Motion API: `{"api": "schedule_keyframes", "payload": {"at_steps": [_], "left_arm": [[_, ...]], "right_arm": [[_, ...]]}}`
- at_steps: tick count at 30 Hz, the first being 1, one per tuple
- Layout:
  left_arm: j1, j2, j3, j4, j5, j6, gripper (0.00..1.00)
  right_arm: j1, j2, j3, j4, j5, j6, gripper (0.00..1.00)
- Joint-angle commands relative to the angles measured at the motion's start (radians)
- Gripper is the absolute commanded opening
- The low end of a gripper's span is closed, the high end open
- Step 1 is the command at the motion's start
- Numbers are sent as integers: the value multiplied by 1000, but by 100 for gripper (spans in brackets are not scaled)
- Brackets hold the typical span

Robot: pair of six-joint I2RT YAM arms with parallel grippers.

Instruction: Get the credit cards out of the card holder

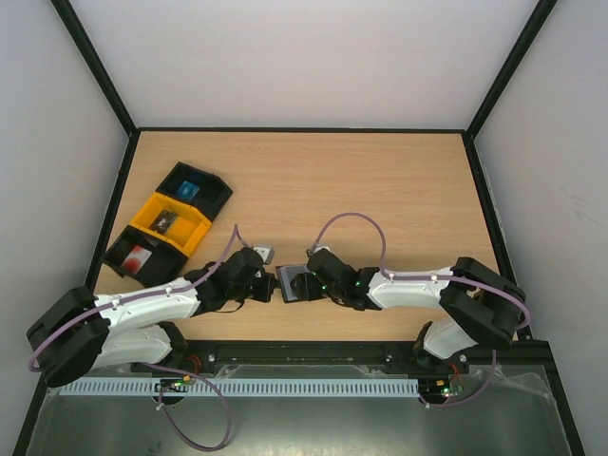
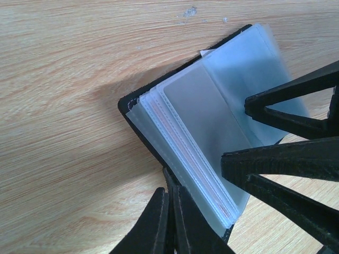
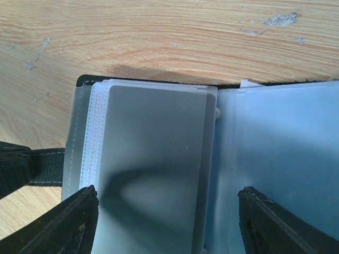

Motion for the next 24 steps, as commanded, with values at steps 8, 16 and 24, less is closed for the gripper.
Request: {"api": "schedule_keyframes", "payload": {"at_steps": [8,16,24], "left_arm": [[0,-2,24,1,7,-8,3],[-1,-14,27,5,31,-11,3],[0,-34,27,3,36,-15,3]], "right_arm": [[5,32,23,0,-3,20,72],[6,35,27,-13,1,25,75],[6,51,32,-21,2,23,75]]}}
